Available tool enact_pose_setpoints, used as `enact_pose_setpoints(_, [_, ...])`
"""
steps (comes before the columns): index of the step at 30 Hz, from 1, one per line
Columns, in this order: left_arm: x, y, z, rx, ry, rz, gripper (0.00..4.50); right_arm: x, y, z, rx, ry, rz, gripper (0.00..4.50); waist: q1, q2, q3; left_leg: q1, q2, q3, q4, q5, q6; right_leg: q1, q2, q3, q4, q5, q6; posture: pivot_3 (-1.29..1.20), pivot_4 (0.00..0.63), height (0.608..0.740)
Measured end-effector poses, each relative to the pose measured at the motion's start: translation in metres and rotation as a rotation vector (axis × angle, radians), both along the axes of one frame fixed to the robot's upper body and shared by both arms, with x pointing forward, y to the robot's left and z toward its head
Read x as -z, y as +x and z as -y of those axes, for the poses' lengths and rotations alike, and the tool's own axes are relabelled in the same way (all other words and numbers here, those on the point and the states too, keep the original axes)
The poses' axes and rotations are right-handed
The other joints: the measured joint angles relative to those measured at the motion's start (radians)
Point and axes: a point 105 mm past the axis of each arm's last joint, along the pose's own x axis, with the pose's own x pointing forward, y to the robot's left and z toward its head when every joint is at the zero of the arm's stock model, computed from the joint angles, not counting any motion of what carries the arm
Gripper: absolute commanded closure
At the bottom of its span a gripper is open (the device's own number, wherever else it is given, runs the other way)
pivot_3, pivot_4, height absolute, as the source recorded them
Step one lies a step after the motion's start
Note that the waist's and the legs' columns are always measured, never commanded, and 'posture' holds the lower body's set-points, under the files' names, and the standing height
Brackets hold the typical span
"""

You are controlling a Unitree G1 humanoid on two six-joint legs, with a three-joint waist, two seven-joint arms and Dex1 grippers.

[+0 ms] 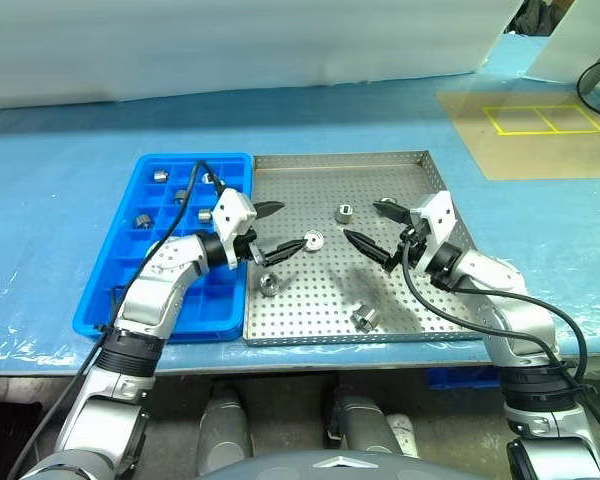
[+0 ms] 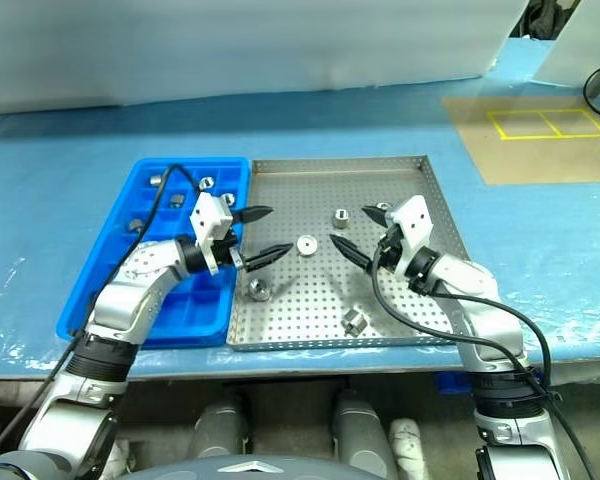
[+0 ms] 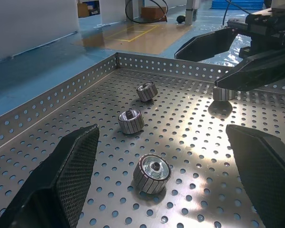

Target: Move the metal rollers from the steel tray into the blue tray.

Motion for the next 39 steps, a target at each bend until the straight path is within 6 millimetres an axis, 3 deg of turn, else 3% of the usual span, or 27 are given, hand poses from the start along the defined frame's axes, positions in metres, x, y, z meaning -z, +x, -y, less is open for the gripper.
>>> enact_pose_setpoints(9, [0.005, -0.002, -0.003, 0.022, 0.053, -0.011, 0.0, 0.001, 0.0, 0.001, 0.001, -0.012, 0.0, 0.02, 0.0, 0.0, 0.0, 0.0, 0.0, 0.0, 0.0, 0.0, 0.0, 0.0, 0.0, 0.0, 0.0, 0.0, 0.0, -0.27, 0.15, 0.74])
enact_pose_setpoints(15, [0.018, -0.006, -0.006, 0.072, 0.249, -0.118, 0.0, 0.005, -0.001, 0.003, 0.011, -0.033, -0.009, 0.02, 0.001, 0.0, 0.0, 0.0, 0.0, 0.0, 0.0, 0.0, -0.001, 0.0, 0.0, 0.0, 0.001, 0.0, 0.0, -0.27, 0.15, 0.74])
enact_pose_setpoints(31, [0.002, -0.014, 0.007, 0.283, 0.722, -0.149, 0.0, 0.009, -0.001, 0.004, 0.021, -0.049, -0.016, 0.02, 0.0, 0.002, 0.001, 0.001, 0.0, 0.0, 0.0, 0.001, -0.002, 0.001, 0.0, 0.001, 0.001, 0.0, 0.0, -0.28, 0.15, 0.74])
enact_pose_setpoints(39, [0.037, -0.007, -0.007, 0.264, 0.882, -0.26, 0.0, 0.013, -0.002, 0.005, 0.03, -0.051, -0.029, 0.02, 0.0, 0.003, 0.001, 0.001, 0.0, 0.0, 0.0, 0.001, -0.002, 0.001, 0.0, 0.001, 0.001, 0.0, 0.0, -0.3, 0.15, 0.74])
